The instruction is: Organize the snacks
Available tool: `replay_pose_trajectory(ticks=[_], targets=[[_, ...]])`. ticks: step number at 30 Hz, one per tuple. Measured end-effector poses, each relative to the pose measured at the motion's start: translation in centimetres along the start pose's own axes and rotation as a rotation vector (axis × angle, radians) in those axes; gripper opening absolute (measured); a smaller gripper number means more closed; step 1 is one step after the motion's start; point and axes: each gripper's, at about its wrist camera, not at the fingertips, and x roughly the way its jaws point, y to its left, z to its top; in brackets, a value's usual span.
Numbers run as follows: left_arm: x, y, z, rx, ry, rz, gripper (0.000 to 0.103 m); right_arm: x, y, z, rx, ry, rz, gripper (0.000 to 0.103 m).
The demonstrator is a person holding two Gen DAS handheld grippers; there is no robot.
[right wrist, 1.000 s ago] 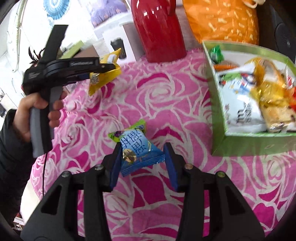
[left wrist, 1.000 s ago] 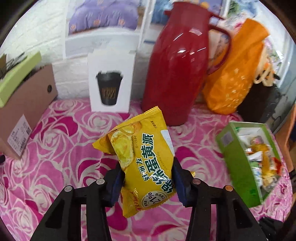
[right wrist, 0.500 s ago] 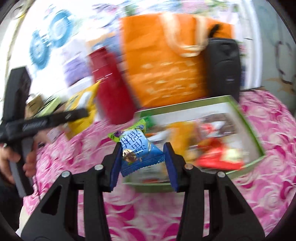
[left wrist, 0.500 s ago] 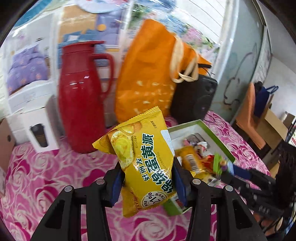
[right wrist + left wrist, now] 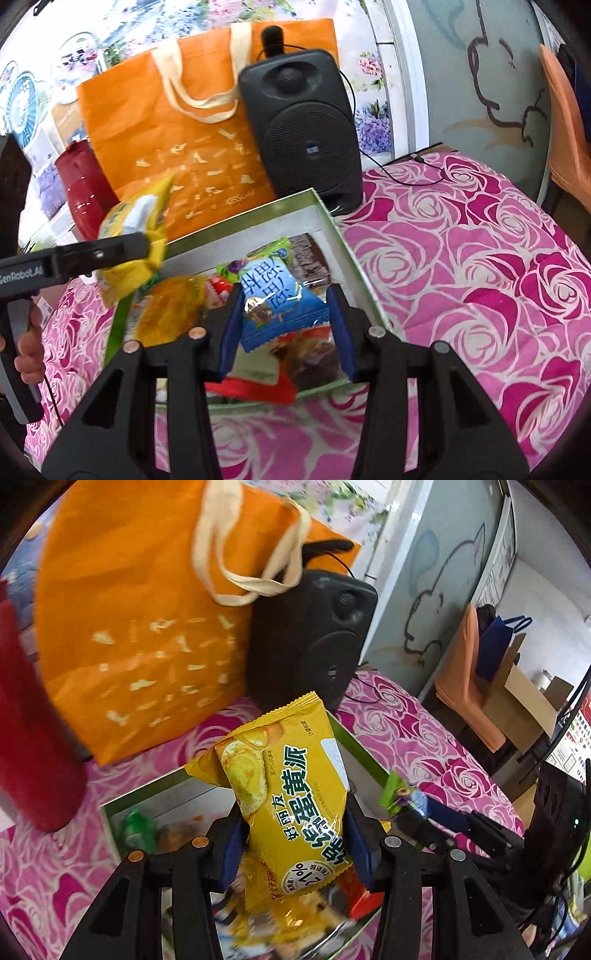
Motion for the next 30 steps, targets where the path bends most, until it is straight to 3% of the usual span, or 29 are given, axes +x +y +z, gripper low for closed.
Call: replay_pose_trajectory(ticks=[3, 4, 5, 6, 7, 8, 13, 17, 21, 30], targets=[[1.6, -0.6, 0.3, 0.006, -0.003, 0.0, 0.051, 1.6, -0.3, -0.3, -0.028, 0.054, 0.035, 0.048], [1.8, -0.6, 0.3, -0.001, -0.016, 0.008, 0.058, 1.8, -0.2, -0.5, -0.041, 0.064, 0.039, 0.048], [2.0, -0.6, 0.3, -0.009, -0.029, 0.024, 0.081, 2.0, -0.1, -0.7, -0.058, 0.07, 0.04, 0.053], [1.9, -0.5, 0.1, -0.022, -0.044, 0.056, 0.092, 2.1, 0.0, -0.9, -0.076, 0.067, 0.035, 0.068], [1.6, -0.4, -0.1, -0.036, -0.074, 0.105, 0.101, 2.0, 0.1, -1.1, -0.084, 0.058, 0.028, 0.075], [1.2, -0.3, -0.3, -0.04, -0.097, 0.139, 0.102, 1.8, 0.1, -1.2, -0.092, 0.044, 0.022, 0.085], [0.5, 0.4, -1.1, -0.04, -0.092, 0.207, 0.102, 1.5, 0.4, -1.6, -0.09, 0.043, 0.033, 0.088], [-1.3, 0.4, -1.8, -0.041, -0.107, 0.218, 0.102, 0.2, 0.9, -1.5, -0.077, 0.059, 0.02, 0.093], [-4.8, -0.3, -3.1, -0.036, -0.145, 0.235, 0.102, -3.1, 2.0, -1.7, -0.087, 0.039, 0.007, 0.098], [-13.1, -2.8, -8.5, -0.067, -0.143, 0.34, 0.102, -10.8, 4.6, -4.2, -0.12, 0.032, -0.07, 0.102]])
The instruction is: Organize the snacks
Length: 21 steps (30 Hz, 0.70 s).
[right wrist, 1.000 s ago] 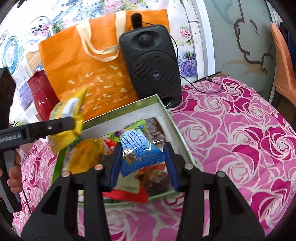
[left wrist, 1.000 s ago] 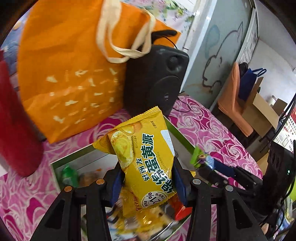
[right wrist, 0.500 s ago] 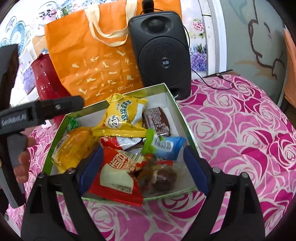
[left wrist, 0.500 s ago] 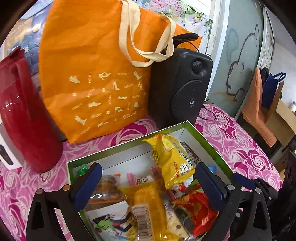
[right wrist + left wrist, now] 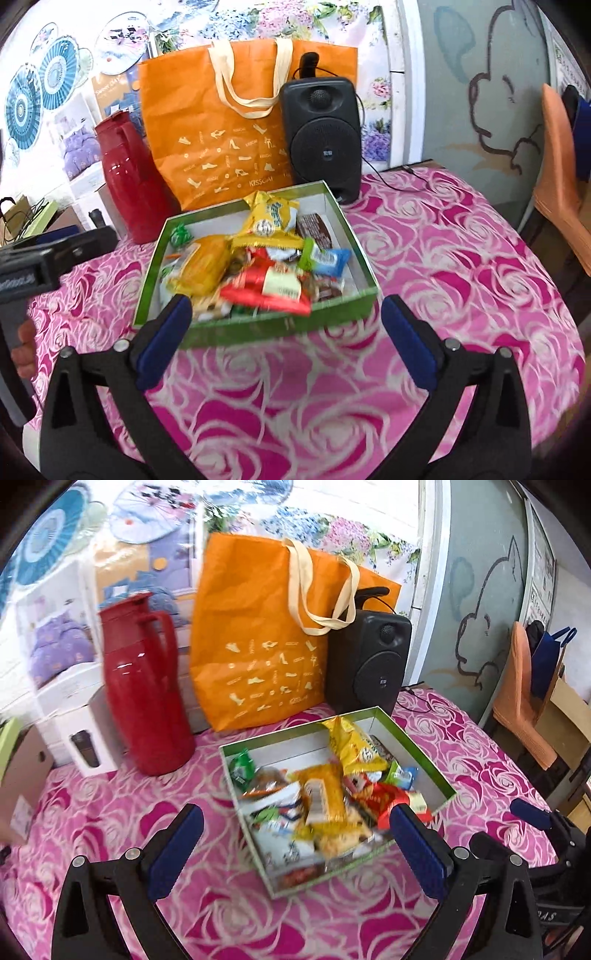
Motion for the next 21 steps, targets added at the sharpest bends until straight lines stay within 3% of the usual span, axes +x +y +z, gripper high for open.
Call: replay_pose_trajectory(ticks=[4, 12, 21], targets=[[-3.3, 0.7, -3.2, -0.041, -0.038, 0.046, 0.103, -1.8, 0.7, -2.4, -0.008, 0.013, -0.016, 0.102], [-4.8, 0.5, -9.7, -0.04, 0.003, 0.095, 0.103, -2.5, 1.5, -6.3, -0.011, 0.051, -0.062, 0.102], [-5.1, 1.2, -11.3, -0.061, 0.015, 0.139, 0.103, -2.3, 2.3, -7.4, -0.012, 0.065, -0.054, 0.102]])
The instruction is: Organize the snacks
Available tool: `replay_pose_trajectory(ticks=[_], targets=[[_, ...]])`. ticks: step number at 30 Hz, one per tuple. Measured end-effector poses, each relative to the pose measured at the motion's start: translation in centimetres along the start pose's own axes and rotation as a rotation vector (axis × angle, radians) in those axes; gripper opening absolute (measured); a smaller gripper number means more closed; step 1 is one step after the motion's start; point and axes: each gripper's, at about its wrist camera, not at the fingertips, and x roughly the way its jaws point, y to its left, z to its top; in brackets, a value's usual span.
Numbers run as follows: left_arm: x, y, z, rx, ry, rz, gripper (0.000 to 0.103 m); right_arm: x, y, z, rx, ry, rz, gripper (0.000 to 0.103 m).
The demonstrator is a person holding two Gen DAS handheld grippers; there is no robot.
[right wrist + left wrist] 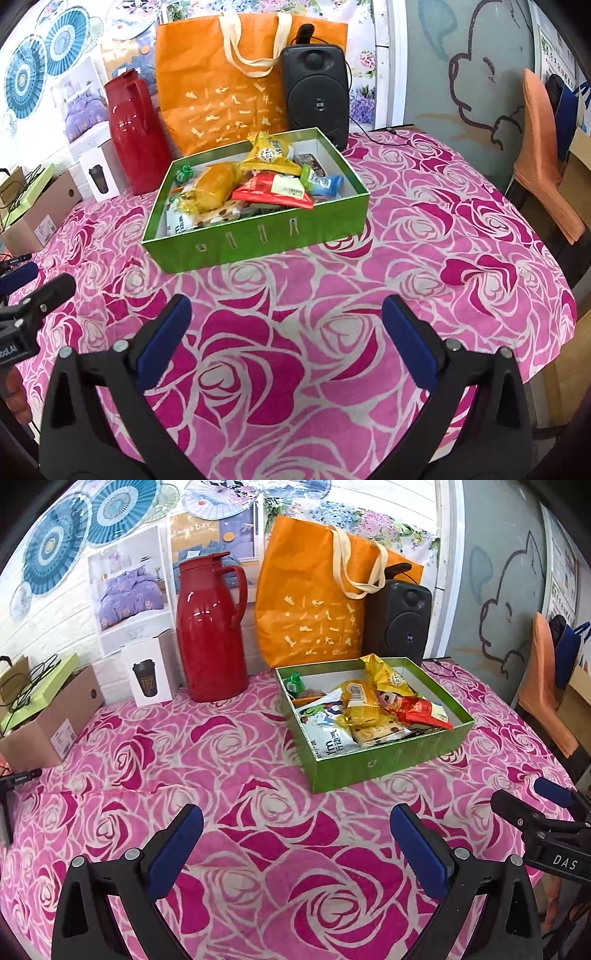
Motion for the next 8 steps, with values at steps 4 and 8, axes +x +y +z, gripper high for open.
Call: replay_pose_trajectory(ticks=[4, 8], targets=[[0.12, 0.46, -0.07, -0.019, 0.0, -0.005, 0.103, 0.15, 0.33, 0.07, -0.01, -0.001, 0.005, 0.102], [0.22, 0.8, -0.15, -0.029, 0.005, -0.004, 0.103, 0.29, 0.42, 0.15, -0.009, 0.0, 0.007, 0.102]])
